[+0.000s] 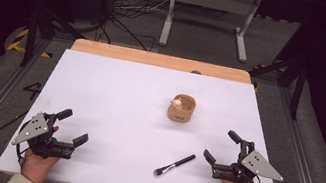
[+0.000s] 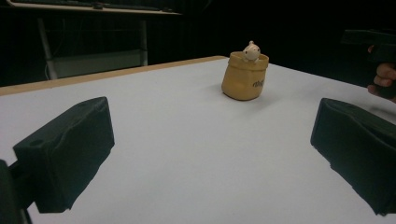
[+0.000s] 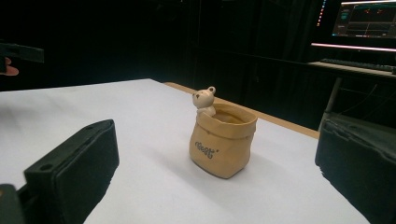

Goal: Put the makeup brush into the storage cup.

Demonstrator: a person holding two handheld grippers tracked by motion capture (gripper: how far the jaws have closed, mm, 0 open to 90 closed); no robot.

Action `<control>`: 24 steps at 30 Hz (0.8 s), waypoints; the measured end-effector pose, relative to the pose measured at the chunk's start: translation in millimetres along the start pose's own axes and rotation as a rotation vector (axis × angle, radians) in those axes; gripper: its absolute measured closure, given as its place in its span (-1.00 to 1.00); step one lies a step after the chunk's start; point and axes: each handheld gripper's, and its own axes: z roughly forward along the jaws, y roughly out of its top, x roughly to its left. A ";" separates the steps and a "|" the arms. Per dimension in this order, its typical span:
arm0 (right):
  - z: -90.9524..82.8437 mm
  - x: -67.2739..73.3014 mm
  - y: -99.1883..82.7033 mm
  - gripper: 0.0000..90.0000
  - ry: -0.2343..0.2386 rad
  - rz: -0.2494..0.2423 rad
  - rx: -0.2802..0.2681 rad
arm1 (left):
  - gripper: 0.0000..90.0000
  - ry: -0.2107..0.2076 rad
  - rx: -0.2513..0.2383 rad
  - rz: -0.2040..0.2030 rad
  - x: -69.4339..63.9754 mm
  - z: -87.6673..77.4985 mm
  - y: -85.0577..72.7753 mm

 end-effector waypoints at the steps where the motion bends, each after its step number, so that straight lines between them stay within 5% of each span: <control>1: -0.1 -0.2 -0.2 -1.00 -0.001 -0.003 -0.001 | -1.00 0.003 -0.004 -0.009 0.1 0.0 -0.2; 24: 0.5 -2.3 7.4 -1.00 0.016 0.010 -0.018 | -1.00 0.025 0.018 -0.018 0.3 -1.5 -1.0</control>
